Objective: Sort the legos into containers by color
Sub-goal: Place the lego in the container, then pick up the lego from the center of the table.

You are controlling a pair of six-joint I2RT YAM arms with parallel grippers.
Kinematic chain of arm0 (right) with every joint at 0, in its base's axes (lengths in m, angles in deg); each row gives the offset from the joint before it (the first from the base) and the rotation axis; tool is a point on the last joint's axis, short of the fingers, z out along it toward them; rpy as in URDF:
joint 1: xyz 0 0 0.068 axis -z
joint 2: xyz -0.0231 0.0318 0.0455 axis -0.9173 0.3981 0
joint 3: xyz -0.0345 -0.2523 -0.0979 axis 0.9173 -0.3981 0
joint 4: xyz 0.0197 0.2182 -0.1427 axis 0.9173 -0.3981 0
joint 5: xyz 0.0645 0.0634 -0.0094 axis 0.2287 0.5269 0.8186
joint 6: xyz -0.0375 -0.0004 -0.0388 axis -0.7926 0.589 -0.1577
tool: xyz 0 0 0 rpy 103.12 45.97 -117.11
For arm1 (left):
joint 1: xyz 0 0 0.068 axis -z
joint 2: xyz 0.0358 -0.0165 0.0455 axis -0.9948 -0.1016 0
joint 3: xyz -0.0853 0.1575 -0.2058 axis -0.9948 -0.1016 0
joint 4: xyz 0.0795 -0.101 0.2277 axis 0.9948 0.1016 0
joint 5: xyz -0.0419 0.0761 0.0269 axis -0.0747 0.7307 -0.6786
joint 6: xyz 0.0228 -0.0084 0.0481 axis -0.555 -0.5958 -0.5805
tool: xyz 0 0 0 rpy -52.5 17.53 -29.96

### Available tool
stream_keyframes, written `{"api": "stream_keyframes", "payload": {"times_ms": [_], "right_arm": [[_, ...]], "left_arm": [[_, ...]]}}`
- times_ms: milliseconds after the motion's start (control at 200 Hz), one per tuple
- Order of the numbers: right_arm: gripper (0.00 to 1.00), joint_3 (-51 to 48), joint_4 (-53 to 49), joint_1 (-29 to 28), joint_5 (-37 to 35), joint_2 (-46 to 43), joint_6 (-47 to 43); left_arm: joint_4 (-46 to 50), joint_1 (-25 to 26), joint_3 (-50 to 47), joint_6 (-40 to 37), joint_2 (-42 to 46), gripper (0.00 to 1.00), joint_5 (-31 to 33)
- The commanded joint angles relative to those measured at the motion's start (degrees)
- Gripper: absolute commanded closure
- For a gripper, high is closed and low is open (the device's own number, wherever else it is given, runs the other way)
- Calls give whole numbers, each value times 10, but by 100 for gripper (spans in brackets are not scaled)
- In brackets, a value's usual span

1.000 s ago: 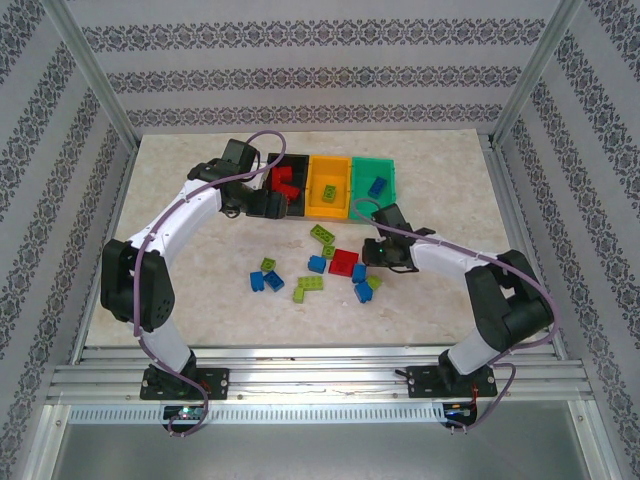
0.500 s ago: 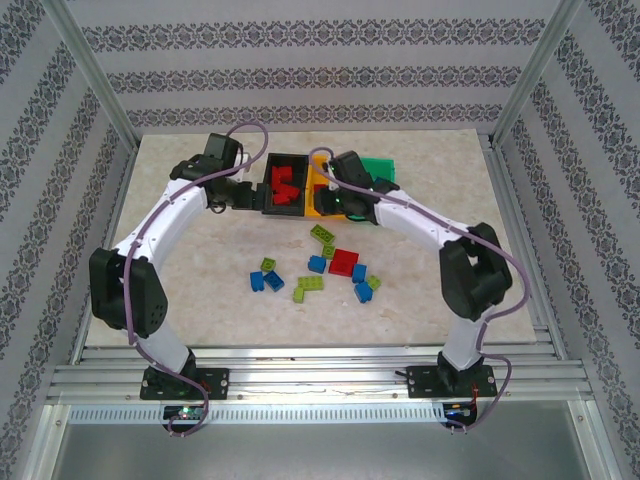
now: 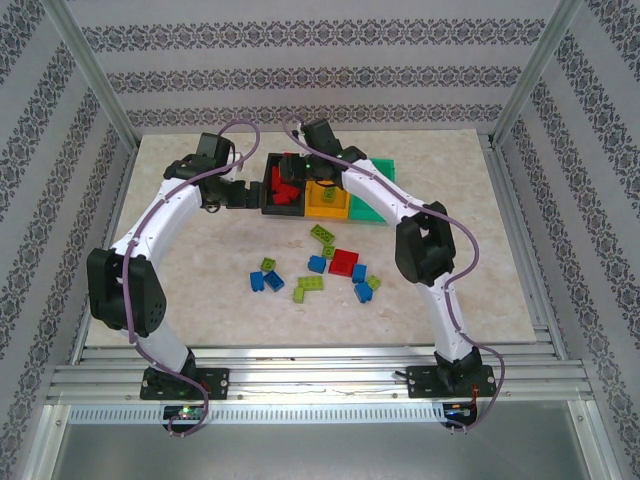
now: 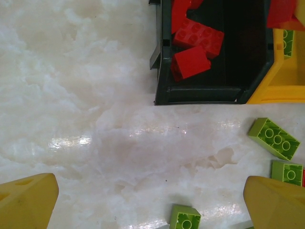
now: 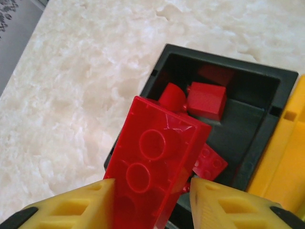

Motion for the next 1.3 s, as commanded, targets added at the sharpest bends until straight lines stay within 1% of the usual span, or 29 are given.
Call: {"api": "stream_keyframes", "payload": {"times_ms": [0, 65, 85, 135, 185, 275, 420, 535, 680, 759, 844, 989, 1089, 1184, 1294], "right_arm": [[50, -23, -10, 3, 9, -26, -10], [47, -50, -1, 2, 2, -43, -17], [44, -55, -1, 2, 2, -47, -19], [41, -68, -2, 3, 3, -55, -23], [40, -83, 3, 2, 2, -64, -28], [40, -102, 18, 2, -10, -68, -34], [44, -71, 0, 5, 3, -46, -36], [43, -71, 14, 2, 23, -48, -28], [43, -83, 19, 2, 24, -61, -26], [43, -127, 31, 1, 21, -89, -28], [43, -186, 40, 0, 23, -130, -31], [43, -333, 67, -10, 20, -226, -50], [42, -412, 48, -18, 30, -277, -86], [42, -489, 41, -24, 30, -324, -118], [42, -553, 19, -25, 27, -358, -140]], "left_arm": [[-10, -4, -5, 2, 15, 0, -4], [-11, -5, -6, 3, 15, 0, -10], [-10, -5, -6, 2, 15, 0, -9], [-10, -4, -6, 1, 16, 0, -8], [-10, -6, -4, 3, 16, 0, -12], [-12, -6, -4, 6, 14, 0, -24], [-13, -6, -7, 4, 11, 0, -20], [-21, -7, -10, 3, -2, 0, -63], [-7, -7, 5, 7, -27, 0, -67], [-10, -7, 1, 9, -25, 0, -76], [-13, -7, -3, 9, -21, 0, -71], [-10, -7, -1, 9, -17, 0, -76], [-11, -7, -3, 8, -9, 0, -70], [-10, -7, 0, 10, -8, 0, -84], [-12, -7, -3, 11, -6, 0, -83]]}}
